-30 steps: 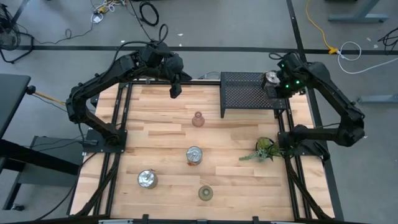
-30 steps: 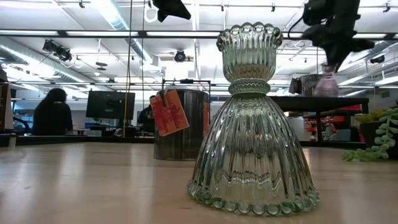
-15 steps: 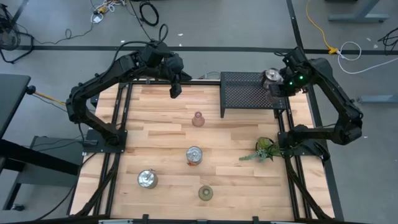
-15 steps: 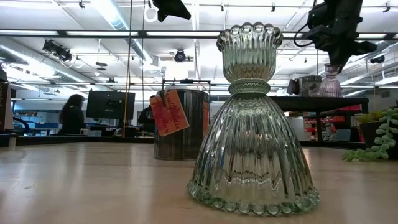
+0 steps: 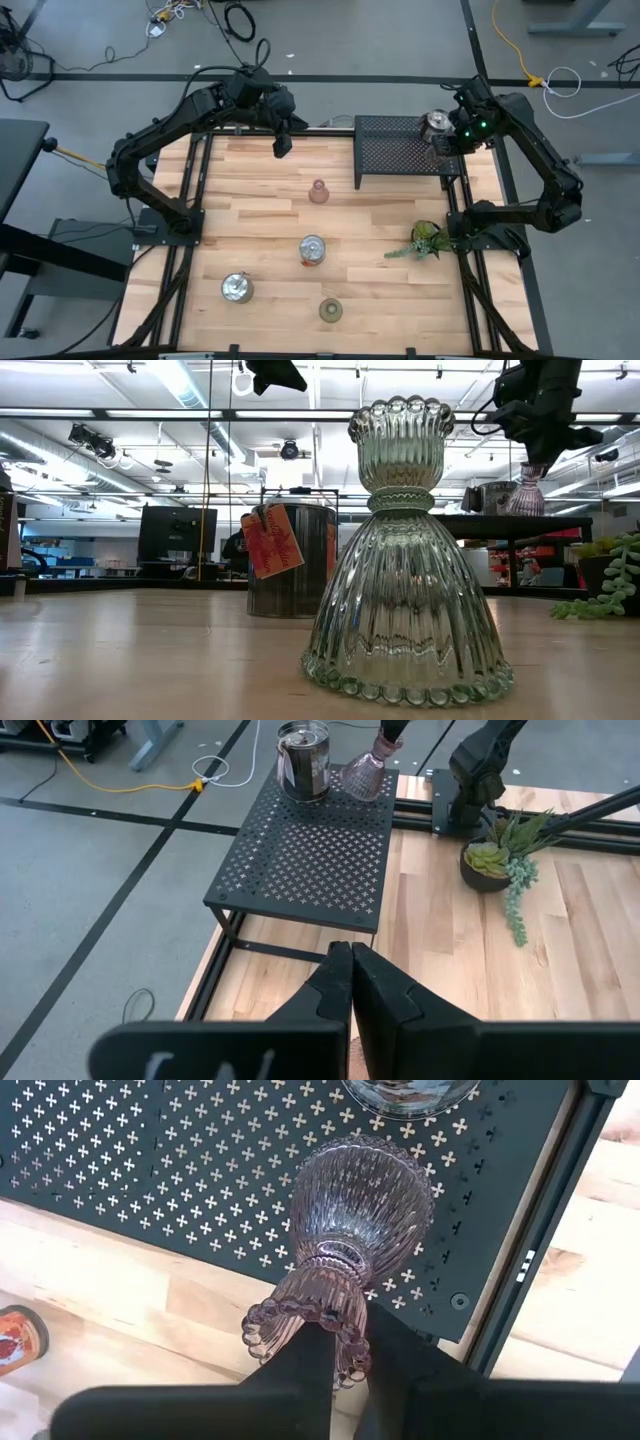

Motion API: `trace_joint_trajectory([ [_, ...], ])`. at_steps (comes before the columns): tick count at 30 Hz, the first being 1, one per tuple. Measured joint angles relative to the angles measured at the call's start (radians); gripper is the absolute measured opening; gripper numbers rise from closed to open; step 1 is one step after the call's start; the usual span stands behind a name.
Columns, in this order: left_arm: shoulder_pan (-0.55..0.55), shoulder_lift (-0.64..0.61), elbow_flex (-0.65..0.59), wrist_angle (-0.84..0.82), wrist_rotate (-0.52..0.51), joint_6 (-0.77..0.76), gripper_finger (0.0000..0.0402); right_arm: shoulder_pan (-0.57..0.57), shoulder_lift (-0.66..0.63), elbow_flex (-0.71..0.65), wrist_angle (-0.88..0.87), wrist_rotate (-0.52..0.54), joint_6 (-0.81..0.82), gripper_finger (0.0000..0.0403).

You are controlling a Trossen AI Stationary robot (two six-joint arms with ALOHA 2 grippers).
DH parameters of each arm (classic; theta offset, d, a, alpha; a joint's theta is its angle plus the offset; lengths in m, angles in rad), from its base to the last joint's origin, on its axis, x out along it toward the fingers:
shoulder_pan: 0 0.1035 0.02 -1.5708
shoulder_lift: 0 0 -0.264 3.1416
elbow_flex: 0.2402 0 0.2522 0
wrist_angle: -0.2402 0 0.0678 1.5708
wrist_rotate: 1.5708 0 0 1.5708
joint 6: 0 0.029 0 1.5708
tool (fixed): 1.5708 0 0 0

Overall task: Pick & Place candle stick holders
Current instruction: Put the bottom pink candle holder on the shelf

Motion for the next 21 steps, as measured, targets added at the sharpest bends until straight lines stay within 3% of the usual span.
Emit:
trace_joint_trajectory([
  [10, 0.0, 0.0, 0.0, 0.0, 0.0, 0.003, 0.0012, 0.0, 0.0, 0.0, 0.002, 0.0, -0.009, 0.0049],
  [21, 0.0, 0.0, 0.0, 0.001, 0.0, 0.002, 0.0012, 0.0, 0.0, 0.0, 0.003, -0.011, -0.05, 0.0102],
])
